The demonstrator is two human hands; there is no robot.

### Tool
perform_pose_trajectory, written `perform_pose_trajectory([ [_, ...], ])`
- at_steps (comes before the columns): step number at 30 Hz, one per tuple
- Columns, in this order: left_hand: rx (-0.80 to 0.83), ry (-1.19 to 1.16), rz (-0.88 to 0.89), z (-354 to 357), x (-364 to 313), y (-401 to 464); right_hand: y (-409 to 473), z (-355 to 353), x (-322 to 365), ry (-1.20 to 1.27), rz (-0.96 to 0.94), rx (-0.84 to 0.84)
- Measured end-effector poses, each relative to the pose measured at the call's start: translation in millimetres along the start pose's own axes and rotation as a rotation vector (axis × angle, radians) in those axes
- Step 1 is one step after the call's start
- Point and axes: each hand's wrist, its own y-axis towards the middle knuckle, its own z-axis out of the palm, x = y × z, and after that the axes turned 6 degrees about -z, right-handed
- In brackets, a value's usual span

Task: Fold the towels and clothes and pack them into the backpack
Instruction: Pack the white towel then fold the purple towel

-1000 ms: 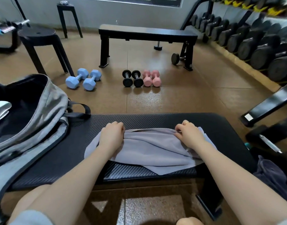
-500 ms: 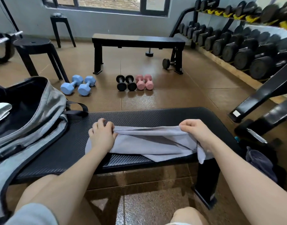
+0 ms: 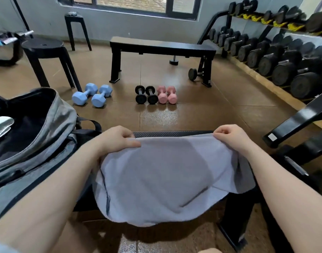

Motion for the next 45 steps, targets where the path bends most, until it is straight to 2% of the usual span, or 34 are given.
perform_pose_trajectory([
  [2, -0.248, 0.171, 0.016, 16.1, 7.9, 29.2, 18.7, 22.1, 0.0, -0.186, 0.035, -0.081],
  [4, -0.362, 0.315, 0.015, 33.6, 22.1, 46.5, 29.4, 47.0, -0.5, -0.456, 0.081, -0.09],
  [6, -0.454, 0.358, 0.015, 45.1, 39.2, 48.7, 31.3, 72.9, 6.4, -0.556, 0.031, -0.07],
  [8, -0.536, 0.304, -0.015, 51.1, 52.4, 37.0, 27.3, 101.9, 25.3, -0.42, -0.193, -0.064],
  [12, -0.646, 0.221, -0.295, 52.6, 73.8, -2.3, 16.9, 158.0, 94.8, -0.183, -0.539, 0.127],
  [14, -0.652, 0.227, -0.387, 52.9, 81.3, -20.4, 14.5, 185.5, 132.2, -0.142, -0.652, 0.189],
  [16, -0.575, 0.263, -0.447, 57.0, 86.8, -31.2, 14.8, 210.1, 163.3, -0.094, -0.741, 0.241],
  [18, -0.464, 0.307, -0.465, 62.4, 88.7, -36.4, 16.8, 228.2, 184.8, -0.01, -0.706, 0.424],
  [20, -0.415, 0.287, -0.448, 64.5, 85.8, -39.3, 23.1, 238.3, 196.7, -0.136, -0.676, 0.565],
  [22, -0.349, 0.218, -0.436, 63.6, 81.1, -38.8, 28.8, 241.5, 200.6, -0.273, -0.706, 0.511],
  [25, -0.241, -0.001, -0.369, 64.1, 76.3, -37.4, 33.9, 237.1, 195.8, -0.3, -0.684, 0.334],
  [27, -0.28, -0.275, -0.318, 63.7, 73.6, -39.4, 37.7, 227.6, 187.9, -0.104, -0.538, 0.217],
  [29, -0.297, -0.494, -0.296, 61.2, 66.7, -44.2, 43.8, 213.4, 183.7, 0.24, -0.287, 0.131],
  [31, -0.274, -0.614, -0.259, 59.6, 59.3, -48.3, 49.0, 198.5, 184.8, 0.701, 0.016, 0.116],
  [33, -0.293, -0.585, -0.22, 59.3, 53.4, -50.4, 49.0, 186.9, 190.0, 1.015, 0.177, 0.067],
  [37, -0.323, -0.33, -0.242, 61.8, 54.6, -58.4, 46.8, 168.3, 195.8, 1.109, 0.141, -0.064],
  [40, -0.334, -0.248, -0.307, 58.0, 62.8, -71.5, 54.5, 157.0, 189.9, 1.138, 0.14, -0.131],
  [42, -0.369, -0.328, -0.323, 49.0, 64.4, -84.4, 61.1, 157.5, 186.9, 1.109, 0.115, -0.154],
  [45, -0.376, -0.689, -0.334, 27.8, 62.9, -99.9, 76.4, 168.1, 192.9, 1.021, 0.014, -0.165],
])
